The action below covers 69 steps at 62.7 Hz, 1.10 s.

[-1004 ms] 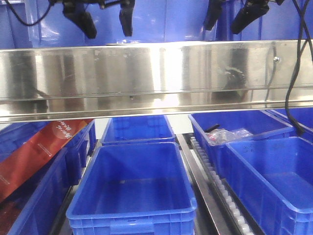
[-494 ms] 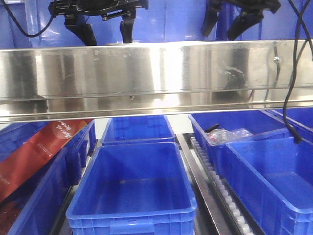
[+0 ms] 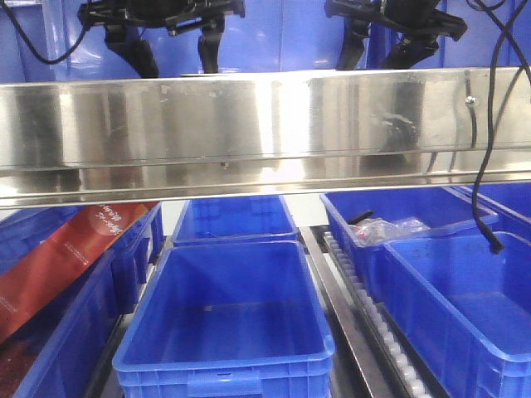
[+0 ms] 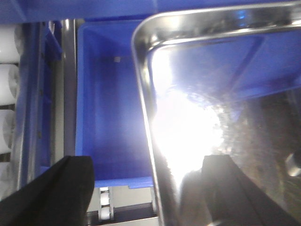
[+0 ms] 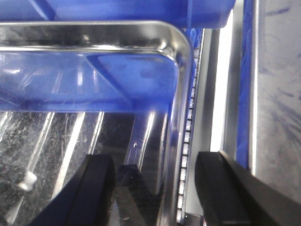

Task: Stack silver trays without gaps
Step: 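Lift the silver tray off the shelf with both grippers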

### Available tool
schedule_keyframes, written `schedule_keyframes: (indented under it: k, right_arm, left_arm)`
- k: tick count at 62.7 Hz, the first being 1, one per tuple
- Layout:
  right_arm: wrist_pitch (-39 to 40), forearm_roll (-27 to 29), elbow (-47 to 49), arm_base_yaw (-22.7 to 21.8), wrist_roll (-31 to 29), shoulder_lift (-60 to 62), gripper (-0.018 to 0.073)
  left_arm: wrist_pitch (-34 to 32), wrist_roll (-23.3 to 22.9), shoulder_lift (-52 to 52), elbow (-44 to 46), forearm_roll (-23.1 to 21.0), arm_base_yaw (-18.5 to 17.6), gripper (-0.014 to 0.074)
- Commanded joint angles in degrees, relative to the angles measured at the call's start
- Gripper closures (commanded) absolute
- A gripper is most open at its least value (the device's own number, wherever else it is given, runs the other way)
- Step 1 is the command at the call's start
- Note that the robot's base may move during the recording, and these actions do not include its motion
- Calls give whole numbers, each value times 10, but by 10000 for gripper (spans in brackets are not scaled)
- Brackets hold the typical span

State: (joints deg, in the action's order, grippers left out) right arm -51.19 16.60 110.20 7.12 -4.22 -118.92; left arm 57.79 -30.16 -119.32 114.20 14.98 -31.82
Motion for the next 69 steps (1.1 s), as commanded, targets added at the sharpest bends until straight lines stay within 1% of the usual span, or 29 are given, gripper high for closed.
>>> schedule_keyframes:
  k: [1,28,32,37,42,49,50,52,53,57,61,69]
  right_arm:
    - [6,-4,6,0,-21,1,272]
    - [13,-4,6,0,-29,-4,275]
    - [8,-4,6,0,-29,-8,314]
    - [2,-4,6,0,-29,-9,398]
    - [3,-4,6,0,-32,-9,471]
    - [4,-4,6,0,-41,-9,562]
    - [4,-4,6,0,-42,-9,580]
    - [4,-4,6,0,-43,-9,603]
    - [4,-4,6,0,-43,-9,615]
    - [4,-4,6,0,-43,-9,653]
    - [5,-4,6,0,-43,-9,638]
    - [2,-3,13,0,-43,-9,638]
  left_arm:
    - [-2,-5,-7,5,2,3,208]
    - [-2,-5,-19,5,2,3,208]
    - [-2,-5,-19,5,2,3,216]
    - [-2,-5,-19,5,-2,3,261]
    - [-6,-5,-19,5,-16,3,346]
    - [-22,-5,-19,6,-36,1,533]
    - [-28,-5,-19,6,-39,0,576]
    - [-34,-5,-19,6,-41,0,631]
    - [-37,-5,-19,8,-41,0,640]
    - [-49,-5,-19,7,-41,-1,602]
    - [-51,-5,-19,10,-41,-3,606]
    - [-46,-5,-19,20,-39,-3,615]
